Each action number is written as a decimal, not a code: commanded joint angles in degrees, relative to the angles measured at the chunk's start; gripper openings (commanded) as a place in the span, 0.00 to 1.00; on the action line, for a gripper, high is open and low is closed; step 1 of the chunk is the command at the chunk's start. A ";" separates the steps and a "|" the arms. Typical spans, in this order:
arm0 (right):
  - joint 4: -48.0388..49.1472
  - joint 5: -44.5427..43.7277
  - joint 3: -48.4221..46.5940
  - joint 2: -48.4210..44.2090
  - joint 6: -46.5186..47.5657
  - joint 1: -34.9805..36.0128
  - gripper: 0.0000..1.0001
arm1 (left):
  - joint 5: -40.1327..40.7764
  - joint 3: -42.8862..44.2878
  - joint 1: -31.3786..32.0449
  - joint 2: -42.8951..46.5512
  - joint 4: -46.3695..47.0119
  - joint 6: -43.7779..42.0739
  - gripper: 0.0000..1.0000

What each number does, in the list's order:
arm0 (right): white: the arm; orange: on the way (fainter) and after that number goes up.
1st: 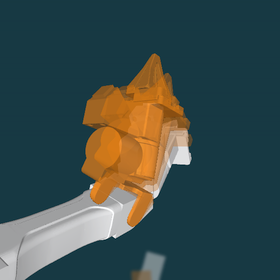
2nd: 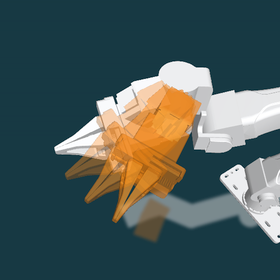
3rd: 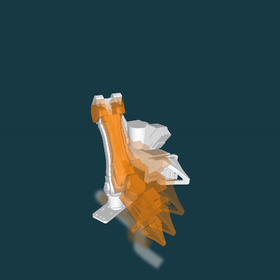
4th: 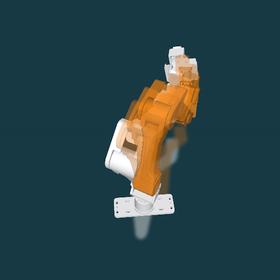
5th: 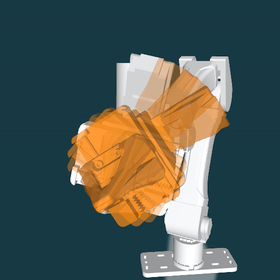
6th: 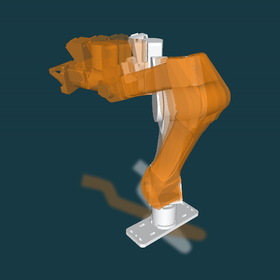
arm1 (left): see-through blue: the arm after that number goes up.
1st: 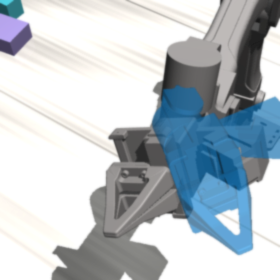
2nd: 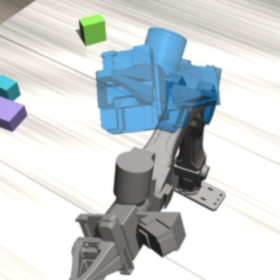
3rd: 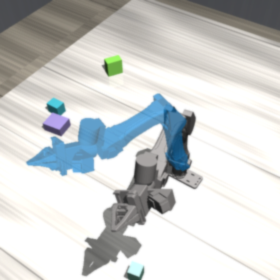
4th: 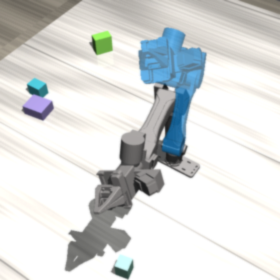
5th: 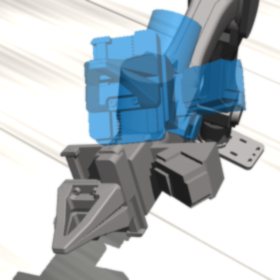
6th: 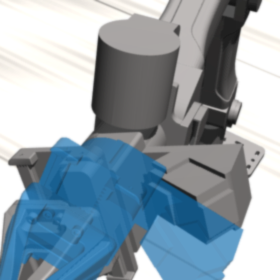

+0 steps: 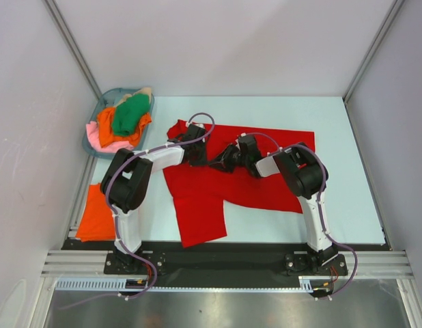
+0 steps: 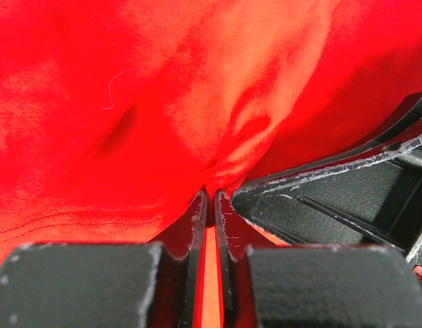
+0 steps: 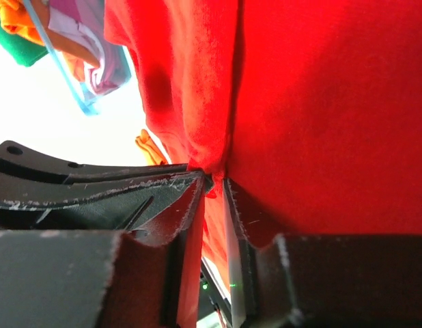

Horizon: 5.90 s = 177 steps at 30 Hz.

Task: Fold and stack the t-shirts
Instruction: Fold the tshirt

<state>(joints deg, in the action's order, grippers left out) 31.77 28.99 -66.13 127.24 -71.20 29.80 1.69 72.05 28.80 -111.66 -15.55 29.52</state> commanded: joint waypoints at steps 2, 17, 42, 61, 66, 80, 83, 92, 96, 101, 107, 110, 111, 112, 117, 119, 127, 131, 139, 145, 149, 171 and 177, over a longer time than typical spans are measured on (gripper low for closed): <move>-4.61 -4.64 -1.81 1.87 0.27 0.87 0.19 | -0.46 -0.24 -0.50 2.32 1.14 0.19 0.10; -11.27 -2.01 -0.58 -7.09 9.84 0.26 0.00 | 0.07 -2.88 -4.36 12.77 1.22 1.33 0.45; -23.59 0.18 -0.05 -12.11 20.83 -3.08 0.00 | -4.68 18.46 -16.23 -4.08 5.01 -6.14 0.56; -23.51 5.20 -1.99 -10.43 26.46 -5.19 0.00 | -3.89 -4.45 -15.09 13.37 -2.56 -0.69 0.50; -22.28 6.07 -1.28 -10.52 25.94 -5.28 0.00 | -8.45 -12.19 -14.39 14.80 2.10 1.68 0.49; -20.08 7.04 0.21 -10.96 25.58 -5.28 0.00 | -10.74 -12.02 -12.80 8.39 7.38 3.09 0.45; -19.90 7.22 0.39 -10.96 25.50 -5.28 0.00 | -10.31 -12.20 -12.71 7.68 7.46 3.26 0.41; -19.73 7.57 0.12 -11.22 25.76 -5.54 0.00 | -7.33 -9.74 -12.71 8.03 3.60 3.09 0.04; -21.04 8.10 0.03 -12.10 26.55 -6.16 0.00 | -6.97 -12.71 -12.54 13.47 3.07 4.05 0.00; -22.54 8.53 -0.40 -13.25 27.60 -6.25 0.00 | -8.99 -15.36 -11.75 15.85 3.42 6.43 0.00; -23.51 8.89 -0.05 -13.42 28.57 -6.69 0.00 | -9.96 -19.40 -10.17 18.75 5.71 9.15 0.00; -24.29 9.24 0.03 -13.51 29.18 -6.95 0.00 | -9.34 -22.12 -9.81 21.12 6.67 10.56 0.00; -24.47 9.33 0.03 -13.51 29.36 -7.04 0.00 | -8.99 -22.65 -9.64 21.56 6.85 10.82 0.00; -24.56 9.68 0.03 -13.42 29.54 -7.21 0.00 | -8.47 -23.18 -9.64 22.53 7.11 11.43 0.00; -25.00 10.64 -0.41 -12.46 29.63 -7.21 0.00 | -8.55 -23.98 -9.64 21.92 7.55 11.61 0.00; -25.35 10.47 -0.32 -12.54 29.71 -7.21 0.00 | -8.72 -23.98 -9.64 21.66 7.99 11.88 0.00; -35.42 3.66 -0.84 -20.15 38.83 -9.84 0.33 | 0.57 -22.13 -9.37 27.44 3.60 7.14 0.63; -43.72 -8.76 -4.79 -23.96 47.81 -15.99 0.54 | 2.88 -8.66 -10.16 24.49 1.85 1.61 0.88; -41.18 -12.39 -13.05 -19.58 53.18 -31.97 0.71 | 9.47 17.49 -11.92 3.04 1.84 -10.26 0.82; -38.01 -6.50 -17.01 -11.85 54.75 -41.39 0.78 | 6.73 34.80 -15.70 -13.40 -2.54 -14.05 0.82; -40.12 -7.03 -20.97 -7.72 57.14 -44.47 0.80 | 7.27 39.64 -16.75 -18.67 -3.25 -16.60 0.84; -45.13 -1.39 -27.39 1.96 58.89 -45.89 0.67 | -8.90 48.53 -24.14 -31.25 -13.10 1.24 0.61; -45.74 -2.71 -28.70 4.07 58.28 -45.80 0.38 | -11.36 50.64 -26.33 -33.36 -14.24 4.67 0.30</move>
<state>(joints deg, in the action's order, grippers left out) -11.66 27.88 -92.73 128.55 -13.17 -16.34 -7.20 120.70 3.75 -142.89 -26.48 31.57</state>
